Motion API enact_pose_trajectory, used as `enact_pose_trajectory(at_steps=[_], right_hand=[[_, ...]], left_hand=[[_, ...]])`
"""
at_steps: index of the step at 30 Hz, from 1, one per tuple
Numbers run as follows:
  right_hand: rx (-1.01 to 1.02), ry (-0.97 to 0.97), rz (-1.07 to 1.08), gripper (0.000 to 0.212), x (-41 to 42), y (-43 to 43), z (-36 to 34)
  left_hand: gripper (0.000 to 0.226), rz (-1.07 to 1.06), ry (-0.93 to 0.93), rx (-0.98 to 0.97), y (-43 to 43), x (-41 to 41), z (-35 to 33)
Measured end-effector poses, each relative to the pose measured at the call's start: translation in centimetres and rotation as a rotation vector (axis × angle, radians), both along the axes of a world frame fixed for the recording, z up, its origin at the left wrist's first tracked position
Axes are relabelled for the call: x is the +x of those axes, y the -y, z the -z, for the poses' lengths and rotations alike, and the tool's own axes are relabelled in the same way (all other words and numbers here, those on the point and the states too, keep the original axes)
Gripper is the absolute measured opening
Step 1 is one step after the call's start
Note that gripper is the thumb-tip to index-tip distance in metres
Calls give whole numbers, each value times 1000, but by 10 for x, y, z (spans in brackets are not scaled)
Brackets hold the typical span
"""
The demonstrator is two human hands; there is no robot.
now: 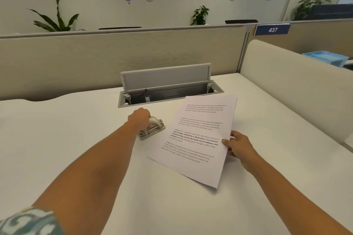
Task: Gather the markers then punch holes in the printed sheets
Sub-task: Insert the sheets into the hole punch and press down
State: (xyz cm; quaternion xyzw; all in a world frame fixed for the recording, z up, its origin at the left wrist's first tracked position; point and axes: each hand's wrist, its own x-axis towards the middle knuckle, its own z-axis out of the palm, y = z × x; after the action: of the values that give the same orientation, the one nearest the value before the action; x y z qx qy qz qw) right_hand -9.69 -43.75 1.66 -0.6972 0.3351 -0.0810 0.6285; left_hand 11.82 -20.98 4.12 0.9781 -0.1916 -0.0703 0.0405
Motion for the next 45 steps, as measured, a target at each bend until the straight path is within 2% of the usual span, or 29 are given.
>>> enact_pose_trajectory(at_steps=[11,17,21,25,31,36,39,45], right_hand=[[-39,-12,-5,26,1,-6,-7],[-86,39,-7,34,0,-12,-22],[-109,65,-13,33,-2,-20,-33],[-173,87,-7,27,-5,-32,-44],[-177,148,-13,24,-12,-43,-53],[-103,228,-22,21,-17,-52,-53],[-74,252,-28,24,-17,-58,-53],[-72,277,-73,21,-17,-70,-57]], left_hand=[[37,-66,-105,-86,-19,-9,-15],[36,-180,-150,-207,-40,-27,-23],[35,-311,-207,-460,-56,-44,-24],[15,-478,-257,-796,-74,-60,-15],[31,-659,-311,-1189,-95,-91,-4],[49,-665,-409,-1553,-100,-121,-8],[48,-653,-409,-1664,-103,-134,-11],[30,-639,-406,-1737,-102,-155,-22]])
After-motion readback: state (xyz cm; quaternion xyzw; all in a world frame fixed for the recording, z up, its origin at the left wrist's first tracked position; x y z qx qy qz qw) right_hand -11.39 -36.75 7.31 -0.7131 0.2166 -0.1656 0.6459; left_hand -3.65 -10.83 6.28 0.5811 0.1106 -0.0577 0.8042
